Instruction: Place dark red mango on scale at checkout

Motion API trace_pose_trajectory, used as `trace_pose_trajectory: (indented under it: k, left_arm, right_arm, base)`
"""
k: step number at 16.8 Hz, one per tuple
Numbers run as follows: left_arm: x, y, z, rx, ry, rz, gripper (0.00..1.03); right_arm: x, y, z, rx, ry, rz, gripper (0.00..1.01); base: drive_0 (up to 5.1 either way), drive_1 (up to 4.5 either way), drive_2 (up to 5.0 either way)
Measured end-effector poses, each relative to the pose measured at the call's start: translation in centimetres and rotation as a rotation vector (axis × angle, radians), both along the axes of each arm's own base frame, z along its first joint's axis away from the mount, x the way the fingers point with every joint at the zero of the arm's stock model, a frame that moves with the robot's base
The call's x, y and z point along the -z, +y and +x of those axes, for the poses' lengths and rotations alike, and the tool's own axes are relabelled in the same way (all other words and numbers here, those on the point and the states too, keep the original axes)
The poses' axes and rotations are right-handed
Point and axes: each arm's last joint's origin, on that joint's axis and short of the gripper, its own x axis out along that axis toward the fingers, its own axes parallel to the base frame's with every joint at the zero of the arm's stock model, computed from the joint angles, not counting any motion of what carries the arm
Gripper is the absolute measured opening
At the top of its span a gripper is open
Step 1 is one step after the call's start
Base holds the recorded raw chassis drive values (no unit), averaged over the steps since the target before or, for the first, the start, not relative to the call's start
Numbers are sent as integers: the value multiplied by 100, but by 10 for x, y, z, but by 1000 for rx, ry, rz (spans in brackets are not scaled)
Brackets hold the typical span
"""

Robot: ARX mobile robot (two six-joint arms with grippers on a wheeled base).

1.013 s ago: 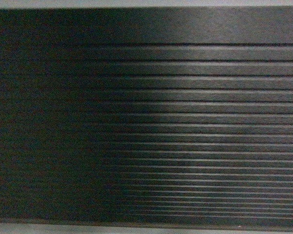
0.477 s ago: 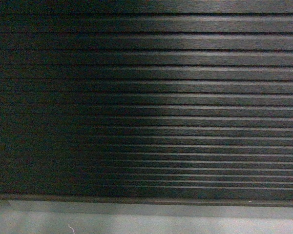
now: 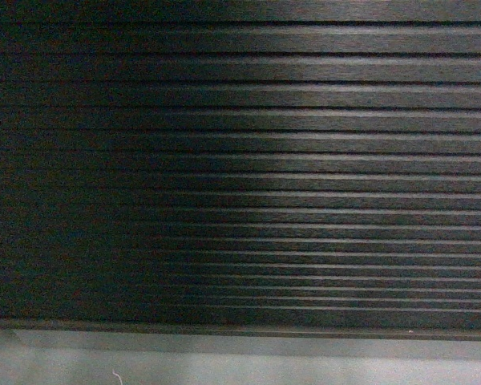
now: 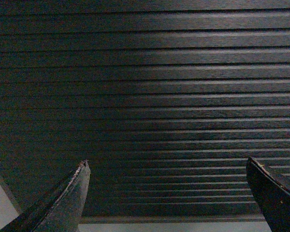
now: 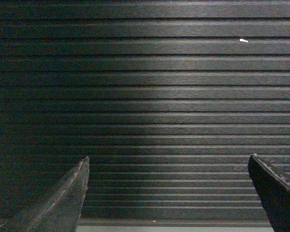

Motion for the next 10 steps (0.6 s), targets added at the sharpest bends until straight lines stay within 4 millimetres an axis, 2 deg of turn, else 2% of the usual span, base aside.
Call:
trace_pose_trajectory:
  k: [10]
  left_arm:
    - [0, 0, 0, 0, 0, 0, 98]
  right_arm:
    - [0, 0, 0, 0, 0, 0, 98]
  base:
    - [0, 0, 0]
